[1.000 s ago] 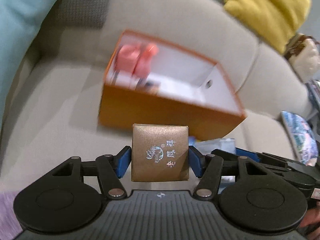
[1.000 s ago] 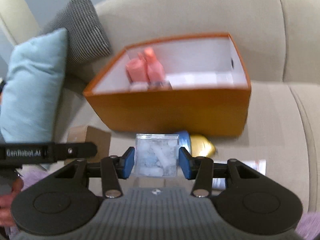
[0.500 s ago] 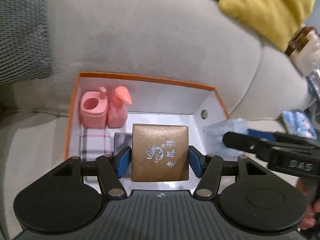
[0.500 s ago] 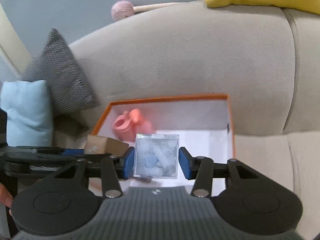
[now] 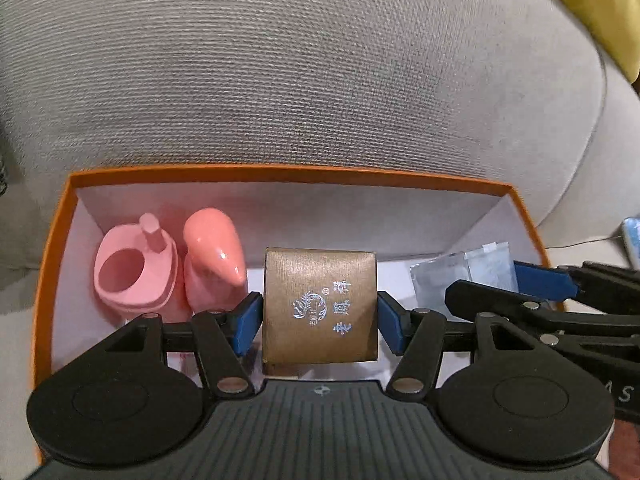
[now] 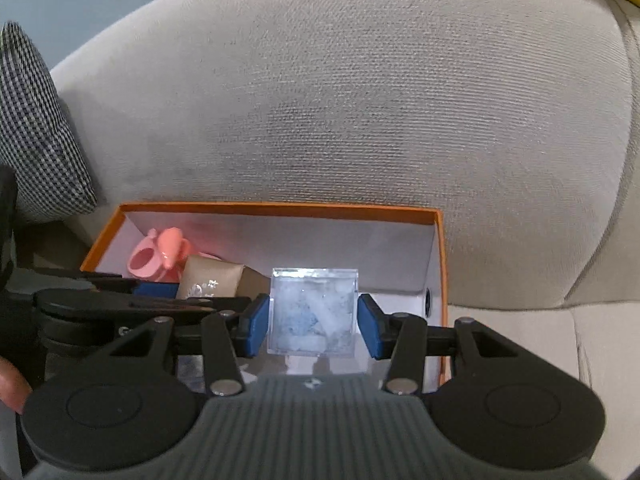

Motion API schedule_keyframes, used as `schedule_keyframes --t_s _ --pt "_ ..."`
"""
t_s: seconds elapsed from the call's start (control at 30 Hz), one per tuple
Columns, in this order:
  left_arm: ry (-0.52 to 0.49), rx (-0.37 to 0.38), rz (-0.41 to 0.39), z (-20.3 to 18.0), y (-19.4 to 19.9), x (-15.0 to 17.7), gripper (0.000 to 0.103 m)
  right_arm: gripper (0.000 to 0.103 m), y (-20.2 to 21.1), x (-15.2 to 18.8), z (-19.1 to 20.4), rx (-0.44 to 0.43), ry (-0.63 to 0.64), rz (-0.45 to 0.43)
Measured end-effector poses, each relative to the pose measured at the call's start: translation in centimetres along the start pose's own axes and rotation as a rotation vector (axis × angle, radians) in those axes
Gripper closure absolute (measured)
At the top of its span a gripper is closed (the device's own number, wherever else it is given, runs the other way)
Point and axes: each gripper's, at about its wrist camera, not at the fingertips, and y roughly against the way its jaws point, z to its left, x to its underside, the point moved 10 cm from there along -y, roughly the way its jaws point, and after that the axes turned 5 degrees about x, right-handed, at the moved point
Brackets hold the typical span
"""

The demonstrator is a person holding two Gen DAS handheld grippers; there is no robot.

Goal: Organize rigid objects
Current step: 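Lower both boxes into the orange box and open both tools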

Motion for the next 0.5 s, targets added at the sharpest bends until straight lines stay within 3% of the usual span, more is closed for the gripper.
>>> schedule_keyframes --t_s 0.5 --pt "0.010 -0.067 0.023 0.2 -3.6 0.7 0.033 0.054 -2.1 -0.2 -0.6 0.002 0.054 -0.001"
